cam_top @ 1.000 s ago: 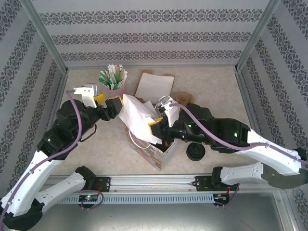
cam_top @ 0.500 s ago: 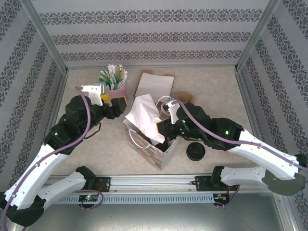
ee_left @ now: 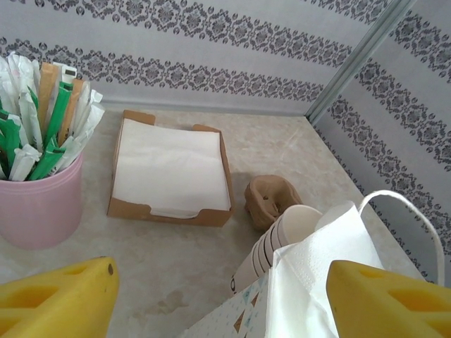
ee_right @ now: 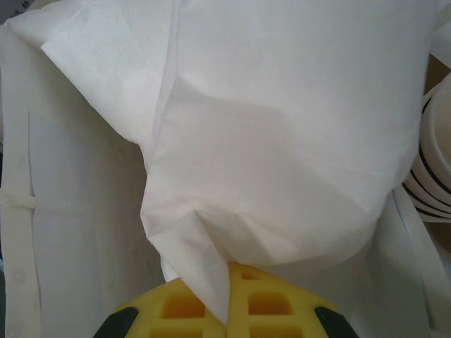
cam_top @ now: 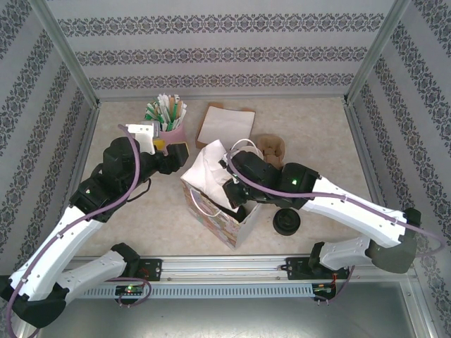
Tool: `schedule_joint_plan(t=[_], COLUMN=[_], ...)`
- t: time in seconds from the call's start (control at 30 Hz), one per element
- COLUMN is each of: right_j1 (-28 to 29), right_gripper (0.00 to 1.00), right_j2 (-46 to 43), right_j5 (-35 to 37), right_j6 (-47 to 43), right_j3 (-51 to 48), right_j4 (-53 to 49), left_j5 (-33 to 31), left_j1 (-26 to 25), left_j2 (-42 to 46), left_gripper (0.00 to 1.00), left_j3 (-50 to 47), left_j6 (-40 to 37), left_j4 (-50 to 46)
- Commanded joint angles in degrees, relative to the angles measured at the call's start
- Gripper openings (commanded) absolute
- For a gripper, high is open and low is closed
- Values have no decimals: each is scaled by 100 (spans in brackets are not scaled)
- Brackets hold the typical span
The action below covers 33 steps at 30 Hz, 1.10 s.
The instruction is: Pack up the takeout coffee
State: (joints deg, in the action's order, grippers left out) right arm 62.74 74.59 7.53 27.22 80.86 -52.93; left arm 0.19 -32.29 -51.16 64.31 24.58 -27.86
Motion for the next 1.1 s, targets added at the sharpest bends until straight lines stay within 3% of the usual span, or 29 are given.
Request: schedule_joint_plan(t=[0.0, 0.4, 0.47, 0.57, 0.7, 0.9, 1.07], right_j1=[-3, 107, 89, 53, 54, 54, 46], right_gripper=[0, 1, 8, 32, 48, 57, 62], right_j2=[218, 805, 741, 589, 338, 67, -64], right_j5=[165, 63, 65, 55, 62, -29, 324], right_j6=[-248, -623, -613, -602, -545, -460, -463], right_j3=[248, 553, 541, 559, 593, 720, 903], right_j4=[-280, -518, -393, -226, -105, 35, 244], left_j5=[-7, -18, 3, 29, 32, 55, 66], left_j1=[-64, -58, -58, -60, -61, -62, -60], left_j2=[-25, -46, -35, -29, 23, 44, 52], left_gripper=[77, 71, 71, 71, 71, 71, 70], left_j3=[2, -231, -255, -268, -284, -288, -283], left_j6=[-67, 10, 3, 12, 18, 29, 45], left_j4=[-176, -180, -176, -195, -211, -208, -211])
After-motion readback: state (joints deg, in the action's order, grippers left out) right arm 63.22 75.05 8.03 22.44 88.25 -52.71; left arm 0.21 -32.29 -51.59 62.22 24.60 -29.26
